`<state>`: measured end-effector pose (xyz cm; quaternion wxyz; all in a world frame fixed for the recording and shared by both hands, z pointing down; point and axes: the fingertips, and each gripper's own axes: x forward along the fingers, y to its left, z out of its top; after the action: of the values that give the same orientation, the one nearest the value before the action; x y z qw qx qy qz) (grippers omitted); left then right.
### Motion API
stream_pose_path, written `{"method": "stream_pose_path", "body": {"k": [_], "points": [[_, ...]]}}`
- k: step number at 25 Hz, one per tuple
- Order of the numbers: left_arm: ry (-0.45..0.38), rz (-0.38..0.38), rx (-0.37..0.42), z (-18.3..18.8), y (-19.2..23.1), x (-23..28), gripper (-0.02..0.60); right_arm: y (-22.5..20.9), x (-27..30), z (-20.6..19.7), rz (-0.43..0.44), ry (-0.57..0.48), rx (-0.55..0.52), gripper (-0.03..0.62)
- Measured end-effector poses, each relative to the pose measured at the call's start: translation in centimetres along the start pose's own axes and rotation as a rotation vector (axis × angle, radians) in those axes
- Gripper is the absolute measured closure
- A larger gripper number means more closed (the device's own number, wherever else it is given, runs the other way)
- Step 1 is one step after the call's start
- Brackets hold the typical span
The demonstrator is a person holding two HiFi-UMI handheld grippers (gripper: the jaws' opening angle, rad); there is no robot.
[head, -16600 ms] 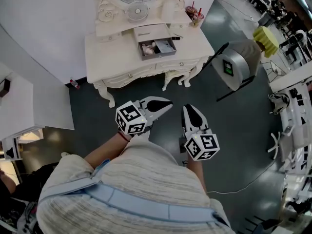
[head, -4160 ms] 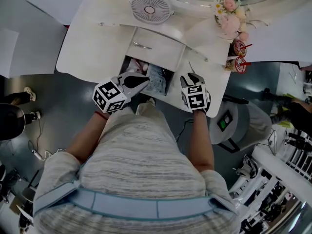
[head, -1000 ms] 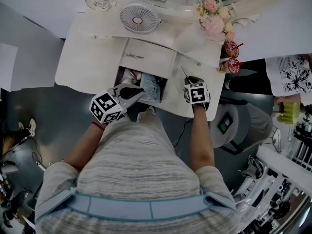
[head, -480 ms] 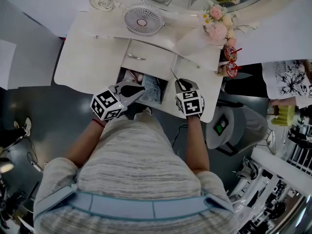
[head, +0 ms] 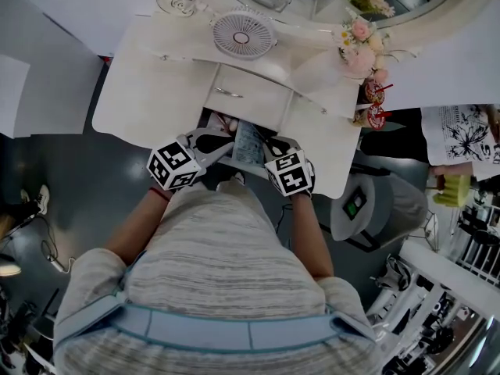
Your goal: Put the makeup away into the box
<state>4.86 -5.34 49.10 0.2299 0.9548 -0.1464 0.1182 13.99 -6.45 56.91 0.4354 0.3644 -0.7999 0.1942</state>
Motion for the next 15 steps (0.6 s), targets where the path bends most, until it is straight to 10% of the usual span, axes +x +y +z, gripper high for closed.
{"method": "stream_pose_path", "body": {"k": [15], "points": [[-0.01, 0.008, 0.007, -0.2, 0.6, -2.5, 0.569, 2.8, 0.8, 0.4, 0.05, 0.032, -0.059, 0.543]]}}
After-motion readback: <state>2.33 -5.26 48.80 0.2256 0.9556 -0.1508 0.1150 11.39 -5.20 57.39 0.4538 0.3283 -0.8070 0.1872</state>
